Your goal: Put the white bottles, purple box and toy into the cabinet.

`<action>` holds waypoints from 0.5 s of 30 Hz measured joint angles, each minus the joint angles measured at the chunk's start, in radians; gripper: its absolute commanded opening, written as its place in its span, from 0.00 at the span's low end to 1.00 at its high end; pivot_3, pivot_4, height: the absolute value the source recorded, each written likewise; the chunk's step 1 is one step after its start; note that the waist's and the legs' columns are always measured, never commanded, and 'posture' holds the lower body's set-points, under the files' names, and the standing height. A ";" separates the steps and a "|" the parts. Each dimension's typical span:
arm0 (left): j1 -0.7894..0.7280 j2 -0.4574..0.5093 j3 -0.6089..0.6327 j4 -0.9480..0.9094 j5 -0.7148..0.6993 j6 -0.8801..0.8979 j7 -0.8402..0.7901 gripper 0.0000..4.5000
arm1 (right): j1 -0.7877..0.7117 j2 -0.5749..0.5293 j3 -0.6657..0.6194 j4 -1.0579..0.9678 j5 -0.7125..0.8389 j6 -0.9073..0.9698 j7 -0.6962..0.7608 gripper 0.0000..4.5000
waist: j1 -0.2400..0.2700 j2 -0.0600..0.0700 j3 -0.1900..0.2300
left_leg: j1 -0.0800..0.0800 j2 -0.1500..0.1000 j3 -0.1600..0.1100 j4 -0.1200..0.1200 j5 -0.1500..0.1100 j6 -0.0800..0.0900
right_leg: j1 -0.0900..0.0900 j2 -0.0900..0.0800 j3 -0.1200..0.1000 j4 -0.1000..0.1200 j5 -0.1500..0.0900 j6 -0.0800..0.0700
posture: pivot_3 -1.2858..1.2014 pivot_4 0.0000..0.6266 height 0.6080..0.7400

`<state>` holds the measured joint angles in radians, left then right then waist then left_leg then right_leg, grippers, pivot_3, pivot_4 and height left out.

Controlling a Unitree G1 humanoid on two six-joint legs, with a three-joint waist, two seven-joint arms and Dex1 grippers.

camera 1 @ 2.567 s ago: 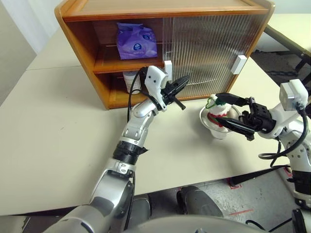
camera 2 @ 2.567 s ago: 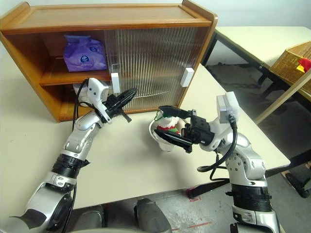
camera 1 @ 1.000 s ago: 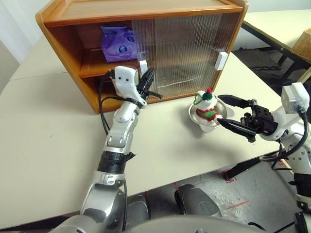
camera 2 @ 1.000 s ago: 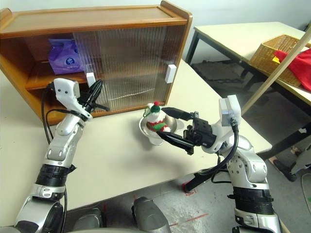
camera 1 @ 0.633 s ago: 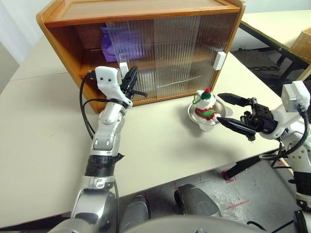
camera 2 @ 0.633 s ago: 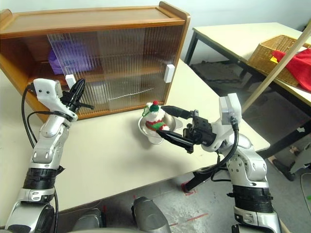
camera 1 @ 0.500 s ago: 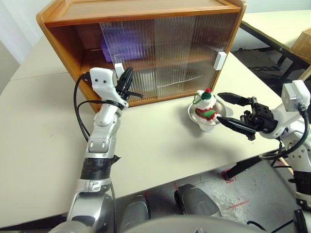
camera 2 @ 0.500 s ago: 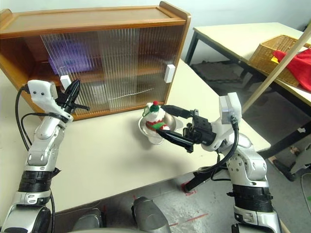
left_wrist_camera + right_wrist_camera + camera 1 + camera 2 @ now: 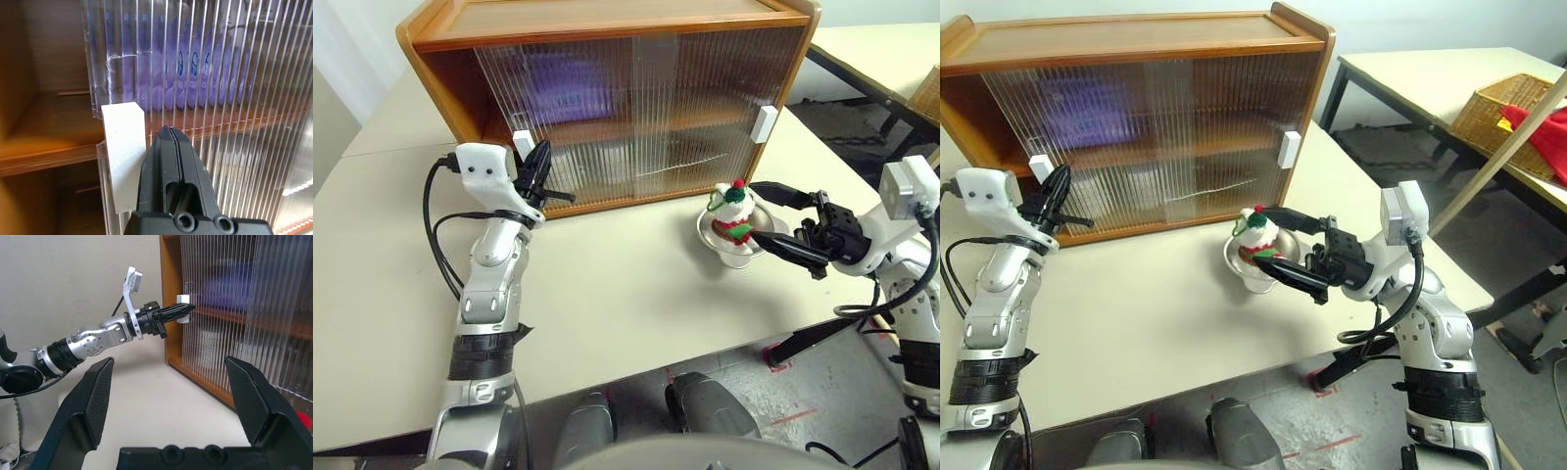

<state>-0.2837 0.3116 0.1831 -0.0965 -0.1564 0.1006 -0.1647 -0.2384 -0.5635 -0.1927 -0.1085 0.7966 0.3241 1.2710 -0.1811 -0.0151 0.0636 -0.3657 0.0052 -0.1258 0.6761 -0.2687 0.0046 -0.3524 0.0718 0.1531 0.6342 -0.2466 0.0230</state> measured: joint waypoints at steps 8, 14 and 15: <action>0.039 0.025 0.045 -0.017 -0.003 0.000 0.000 0.01 | -0.017 0.001 0.016 0.006 -0.010 0.000 0.001 1.00 | 0.019 0.000 0.000 | 0.000 0.001 0.000 -0.002 -0.001 -0.001 | -0.002 0.000 0.000 0.000 0.000 -0.004 | 0.46 0.08 1.00; 0.051 0.033 0.070 -0.016 -0.006 -0.004 -0.003 0.01 | -0.042 0.010 0.024 0.046 -0.018 -0.002 0.021 1.00 | 0.030 0.000 0.000 | 0.000 0.001 0.000 -0.003 -0.001 -0.001 | -0.003 0.000 0.000 0.000 0.005 -0.013 | 0.47 0.07 1.00; 0.051 0.035 0.070 -0.016 -0.007 -0.004 -0.004 0.01 | -0.045 0.011 0.024 0.054 -0.021 -0.005 0.028 1.00 | 0.030 0.000 0.000 | 0.000 0.001 0.000 -0.004 -0.001 -0.002 | -0.003 0.000 0.000 0.000 0.005 -0.013 | 0.47 0.07 1.00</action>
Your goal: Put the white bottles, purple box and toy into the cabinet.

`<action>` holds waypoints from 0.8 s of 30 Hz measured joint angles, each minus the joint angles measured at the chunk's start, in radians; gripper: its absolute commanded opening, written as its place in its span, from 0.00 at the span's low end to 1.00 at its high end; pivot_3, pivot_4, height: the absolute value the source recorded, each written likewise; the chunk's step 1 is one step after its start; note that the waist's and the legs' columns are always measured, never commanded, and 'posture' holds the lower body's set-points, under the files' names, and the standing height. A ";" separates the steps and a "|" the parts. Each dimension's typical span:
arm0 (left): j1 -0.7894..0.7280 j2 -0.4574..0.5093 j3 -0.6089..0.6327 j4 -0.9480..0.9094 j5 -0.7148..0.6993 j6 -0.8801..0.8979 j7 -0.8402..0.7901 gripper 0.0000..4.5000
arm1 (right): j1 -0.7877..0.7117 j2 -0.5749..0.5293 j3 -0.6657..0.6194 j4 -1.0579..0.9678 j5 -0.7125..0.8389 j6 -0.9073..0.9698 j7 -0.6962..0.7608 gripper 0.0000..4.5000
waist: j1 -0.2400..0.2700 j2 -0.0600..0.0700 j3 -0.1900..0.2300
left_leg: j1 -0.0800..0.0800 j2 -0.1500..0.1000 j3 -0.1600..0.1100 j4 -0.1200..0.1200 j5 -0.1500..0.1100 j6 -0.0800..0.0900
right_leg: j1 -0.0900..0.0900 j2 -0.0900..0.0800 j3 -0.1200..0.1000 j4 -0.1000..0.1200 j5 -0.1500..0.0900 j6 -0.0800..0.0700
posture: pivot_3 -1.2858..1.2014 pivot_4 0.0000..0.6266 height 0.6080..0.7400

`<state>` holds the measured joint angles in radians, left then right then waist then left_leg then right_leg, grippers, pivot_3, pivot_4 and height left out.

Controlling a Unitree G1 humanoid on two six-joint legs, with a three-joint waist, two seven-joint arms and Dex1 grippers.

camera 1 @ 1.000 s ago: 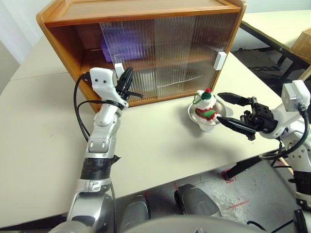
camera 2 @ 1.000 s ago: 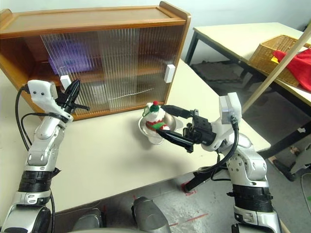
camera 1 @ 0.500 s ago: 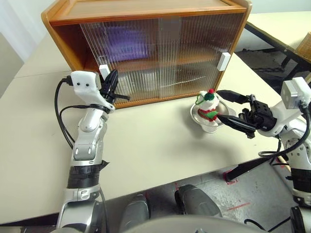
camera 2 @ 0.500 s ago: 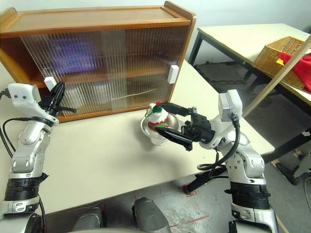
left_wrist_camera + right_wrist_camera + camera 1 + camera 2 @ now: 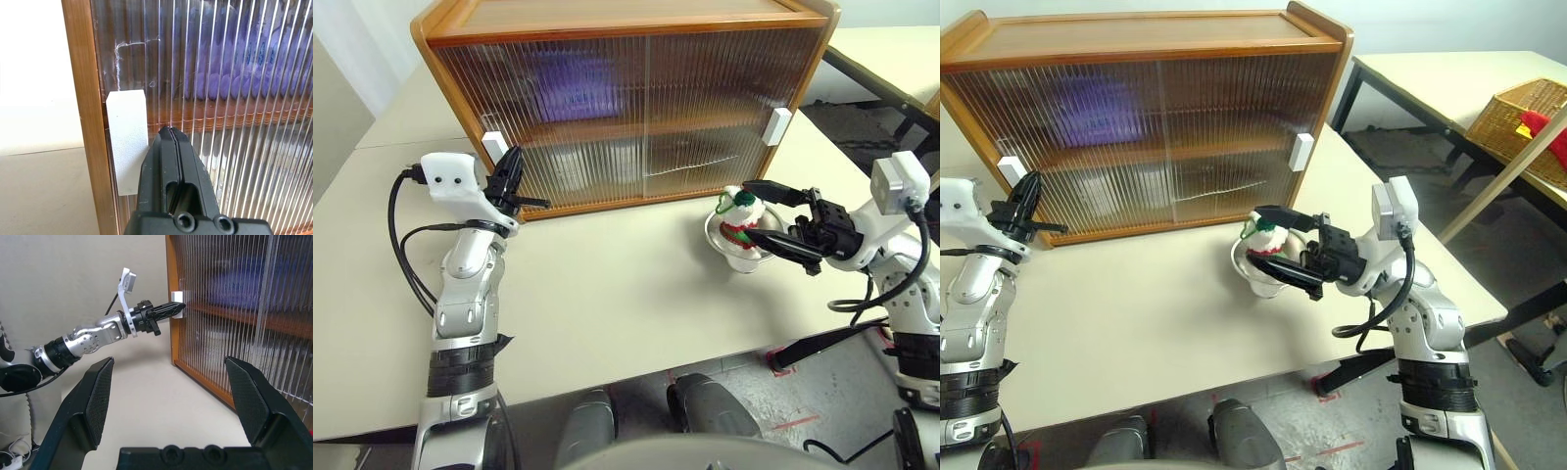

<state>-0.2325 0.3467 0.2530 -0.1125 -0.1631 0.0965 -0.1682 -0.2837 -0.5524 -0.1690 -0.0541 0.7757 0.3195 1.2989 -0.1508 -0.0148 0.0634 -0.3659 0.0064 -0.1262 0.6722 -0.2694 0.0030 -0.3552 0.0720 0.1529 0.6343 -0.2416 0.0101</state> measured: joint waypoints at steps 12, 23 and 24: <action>0.000 -0.052 -0.004 0.002 -0.148 0.012 -0.098 0.28 | -0.012 0.002 0.000 0.069 -0.010 -0.022 0.034 0.96 | 0.039 0.000 0.000 | 0.000 0.001 0.000 -0.002 0.003 -0.005 | 0.000 0.000 0.000 0.000 0.001 -0.002 | 0.48 0.07 1.00; 0.146 0.107 -0.104 -0.090 -0.395 0.085 -0.590 1.00 | -0.064 -0.026 -0.074 0.181 0.006 -0.007 0.009 0.11 | 0.080 0.001 -0.001 | -0.001 0.005 -0.005 -0.004 0.002 -0.007 | -0.004 -0.001 0.001 0.002 0.001 -0.005 | 0.48 0.08 1.00; 0.161 0.134 -0.082 -0.090 -0.416 0.083 -0.626 1.00 | -0.074 -0.030 -0.095 0.201 0.005 -0.013 0.002 0.01 | 0.080 0.001 -0.001 | -0.001 0.005 -0.006 -0.005 0.002 -0.007 | -0.005 -0.001 0.001 0.003 0.001 -0.005 | 0.48 0.08 1.00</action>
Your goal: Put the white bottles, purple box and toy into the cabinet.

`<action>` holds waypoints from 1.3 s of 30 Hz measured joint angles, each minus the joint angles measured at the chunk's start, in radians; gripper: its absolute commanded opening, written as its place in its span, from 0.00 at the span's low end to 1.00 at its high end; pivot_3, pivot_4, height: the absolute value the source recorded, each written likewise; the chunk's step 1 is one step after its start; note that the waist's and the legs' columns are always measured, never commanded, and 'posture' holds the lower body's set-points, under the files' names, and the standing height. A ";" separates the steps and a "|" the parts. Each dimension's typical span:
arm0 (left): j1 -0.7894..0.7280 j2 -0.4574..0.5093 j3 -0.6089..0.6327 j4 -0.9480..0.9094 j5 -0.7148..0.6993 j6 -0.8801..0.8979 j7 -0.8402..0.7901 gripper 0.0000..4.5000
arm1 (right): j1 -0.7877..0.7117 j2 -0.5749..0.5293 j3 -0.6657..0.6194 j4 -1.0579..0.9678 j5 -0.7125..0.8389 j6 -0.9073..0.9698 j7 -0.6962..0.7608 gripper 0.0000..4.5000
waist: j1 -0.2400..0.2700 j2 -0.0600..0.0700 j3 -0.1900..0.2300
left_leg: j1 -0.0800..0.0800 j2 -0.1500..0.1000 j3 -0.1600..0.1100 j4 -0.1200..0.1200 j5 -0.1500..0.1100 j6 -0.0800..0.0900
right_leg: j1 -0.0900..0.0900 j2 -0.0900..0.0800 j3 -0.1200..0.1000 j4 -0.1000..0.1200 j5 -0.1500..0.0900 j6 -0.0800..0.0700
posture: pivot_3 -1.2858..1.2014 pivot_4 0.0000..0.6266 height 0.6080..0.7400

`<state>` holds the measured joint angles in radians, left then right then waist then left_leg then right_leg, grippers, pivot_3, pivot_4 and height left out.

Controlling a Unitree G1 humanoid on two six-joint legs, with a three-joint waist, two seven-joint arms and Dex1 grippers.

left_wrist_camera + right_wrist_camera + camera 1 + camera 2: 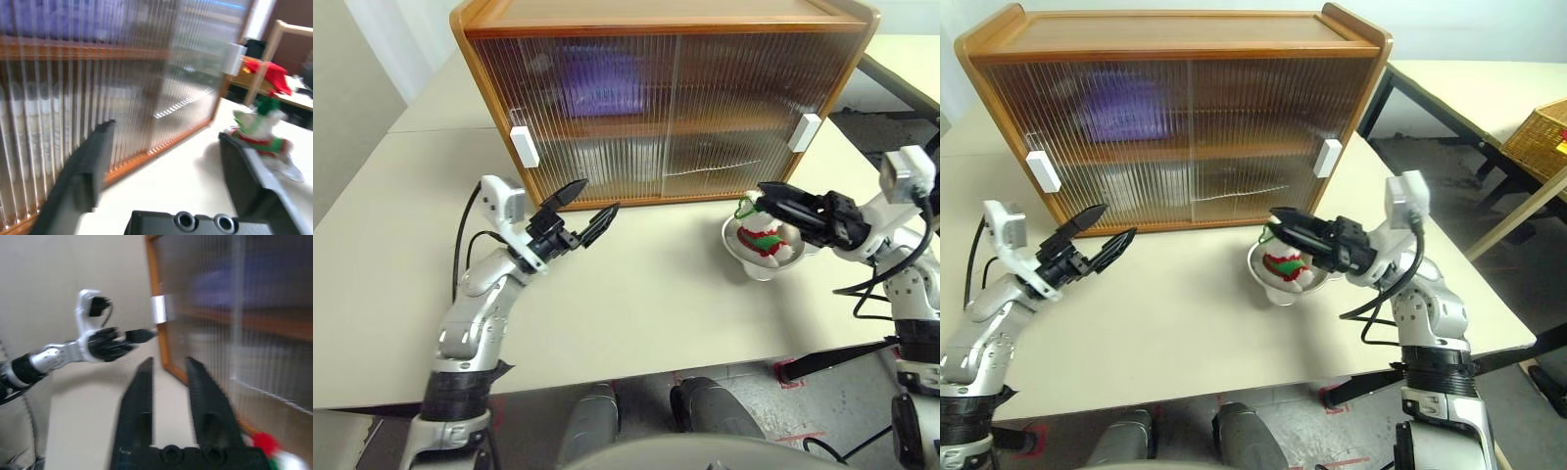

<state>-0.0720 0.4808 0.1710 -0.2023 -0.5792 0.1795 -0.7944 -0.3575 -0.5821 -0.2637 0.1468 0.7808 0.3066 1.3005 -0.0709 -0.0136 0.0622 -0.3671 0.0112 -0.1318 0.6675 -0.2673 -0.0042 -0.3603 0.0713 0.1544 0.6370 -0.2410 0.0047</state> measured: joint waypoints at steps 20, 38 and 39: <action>0.137 0.166 0.101 -0.051 -0.018 -0.082 -0.240 1.00 | -0.175 -0.008 -0.069 0.290 -0.238 -0.172 -0.374 0.00 | 0.006 0.009 -0.005 | -0.014 0.019 -0.001 -0.005 0.000 0.001 | -0.024 0.002 0.001 0.013 0.001 -0.007 | 0.49 0.10 1.00; 0.123 0.159 0.124 -0.029 -0.041 -0.084 -0.229 1.00 | -0.264 0.018 -0.055 0.369 -0.353 -0.223 -0.520 0.00 | 0.008 0.011 -0.006 | -0.014 0.021 -0.001 -0.006 0.001 0.001 | -0.025 0.002 0.001 0.013 0.003 -0.007 | 0.49 0.10 1.00; 0.123 0.159 0.124 -0.025 -0.040 -0.088 -0.234 1.00 | -0.266 0.018 -0.054 0.369 -0.353 -0.220 -0.520 0.00 | 0.008 0.011 -0.006 | -0.014 0.021 -0.001 -0.006 0.001 0.001 | -0.025 0.002 0.001 0.013 0.003 -0.007 | 0.49 0.10 1.00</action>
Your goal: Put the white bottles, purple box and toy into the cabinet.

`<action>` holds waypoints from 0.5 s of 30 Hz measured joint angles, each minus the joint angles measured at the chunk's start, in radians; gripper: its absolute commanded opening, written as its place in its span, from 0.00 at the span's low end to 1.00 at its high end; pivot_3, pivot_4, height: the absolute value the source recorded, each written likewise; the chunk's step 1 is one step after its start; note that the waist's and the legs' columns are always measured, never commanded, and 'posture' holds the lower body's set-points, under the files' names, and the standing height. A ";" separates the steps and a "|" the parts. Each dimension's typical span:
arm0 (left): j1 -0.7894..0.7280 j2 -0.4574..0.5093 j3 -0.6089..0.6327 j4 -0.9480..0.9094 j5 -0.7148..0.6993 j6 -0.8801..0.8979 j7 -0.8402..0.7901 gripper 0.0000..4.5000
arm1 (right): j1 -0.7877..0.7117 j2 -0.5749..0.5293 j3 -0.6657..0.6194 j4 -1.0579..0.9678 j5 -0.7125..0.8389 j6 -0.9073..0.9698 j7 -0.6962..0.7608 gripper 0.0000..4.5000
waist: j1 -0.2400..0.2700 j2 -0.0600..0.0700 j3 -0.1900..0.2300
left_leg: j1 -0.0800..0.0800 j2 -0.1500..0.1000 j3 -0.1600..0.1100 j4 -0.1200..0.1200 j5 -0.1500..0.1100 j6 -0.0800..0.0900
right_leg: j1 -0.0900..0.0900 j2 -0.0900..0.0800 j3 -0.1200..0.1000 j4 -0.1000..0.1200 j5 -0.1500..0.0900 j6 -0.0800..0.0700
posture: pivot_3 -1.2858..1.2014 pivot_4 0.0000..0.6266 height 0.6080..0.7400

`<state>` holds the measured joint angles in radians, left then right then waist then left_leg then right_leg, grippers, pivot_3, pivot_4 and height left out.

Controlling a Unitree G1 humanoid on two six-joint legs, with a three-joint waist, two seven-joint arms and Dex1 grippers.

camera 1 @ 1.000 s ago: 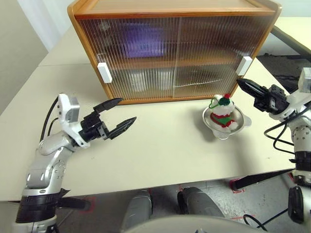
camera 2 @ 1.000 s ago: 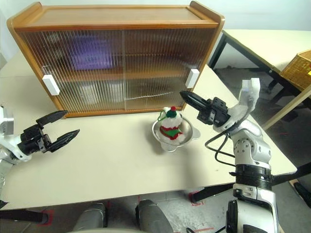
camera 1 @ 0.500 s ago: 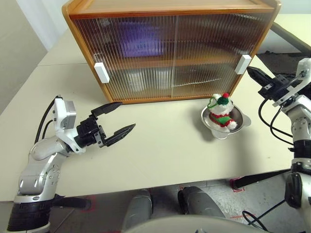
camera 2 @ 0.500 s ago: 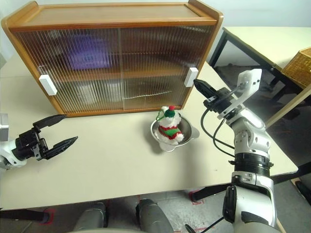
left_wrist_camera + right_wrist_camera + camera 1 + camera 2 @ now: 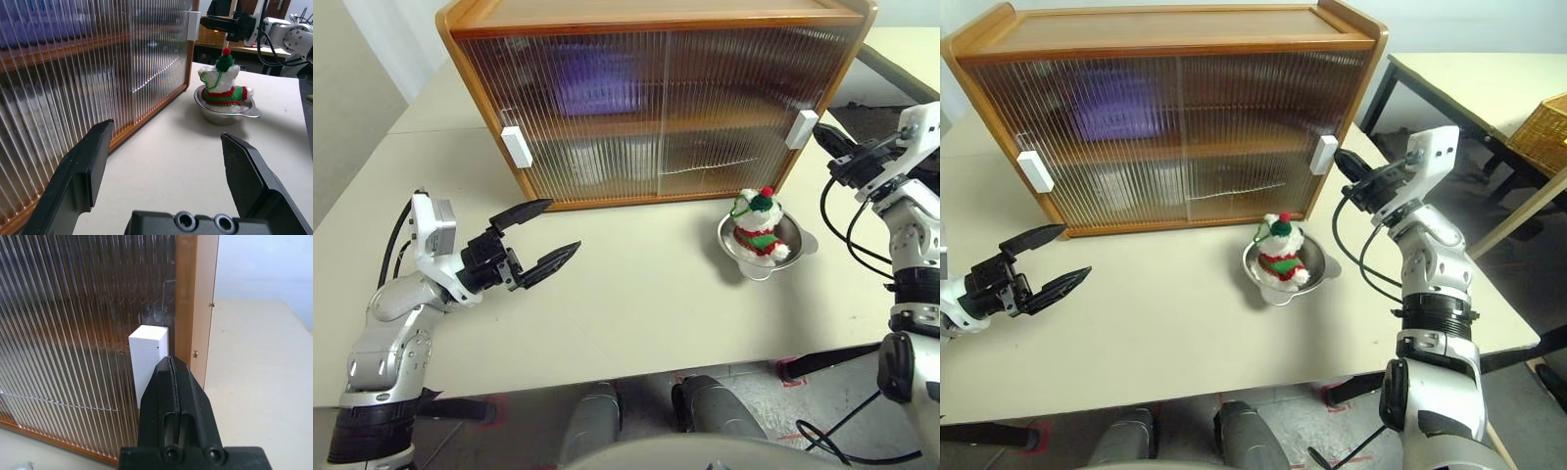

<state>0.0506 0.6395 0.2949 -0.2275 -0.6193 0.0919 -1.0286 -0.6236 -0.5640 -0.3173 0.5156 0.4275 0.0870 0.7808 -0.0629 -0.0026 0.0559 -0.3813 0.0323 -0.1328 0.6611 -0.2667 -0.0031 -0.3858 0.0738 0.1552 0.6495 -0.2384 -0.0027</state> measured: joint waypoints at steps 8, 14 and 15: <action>0.000 0.000 0.000 0.019 0.001 -0.018 -0.017 1.00 | -0.005 0.017 0.022 -0.030 0.002 0.051 0.014 0.00 | -0.003 0.000 0.000 | 0.000 0.000 0.000 -0.001 0.000 0.000 | -0.001 0.001 0.000 0.000 0.000 0.000 | 0.49 0.10 1.00; 0.006 0.000 0.000 0.019 0.001 -0.021 -0.018 1.00 | -0.006 0.048 0.034 -0.085 0.011 0.106 0.018 0.00 | -0.002 0.000 0.000 | 0.000 0.001 0.000 -0.001 0.000 0.000 | -0.001 0.001 0.000 0.000 0.000 -0.001 | 0.49 0.11 1.00; 0.009 0.000 0.000 0.019 0.001 -0.021 -0.018 1.00 | -0.006 0.054 0.035 -0.092 0.013 0.114 0.018 0.00 | -0.002 0.000 0.000 | 0.000 0.001 0.000 -0.001 0.000 0.000 | -0.001 0.001 0.000 0.000 0.000 -0.001 | 0.49 0.11 1.00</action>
<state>0.0598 0.6398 0.2950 -0.2081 -0.6186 0.0706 -1.0462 -0.6296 -0.5104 -0.2822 0.4237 0.4408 0.2012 0.7986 -0.0653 -0.0024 0.0559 -0.3812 0.0332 -0.1326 0.6600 -0.2666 -0.0031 -0.3866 0.0748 0.1552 0.6496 -0.2388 -0.0042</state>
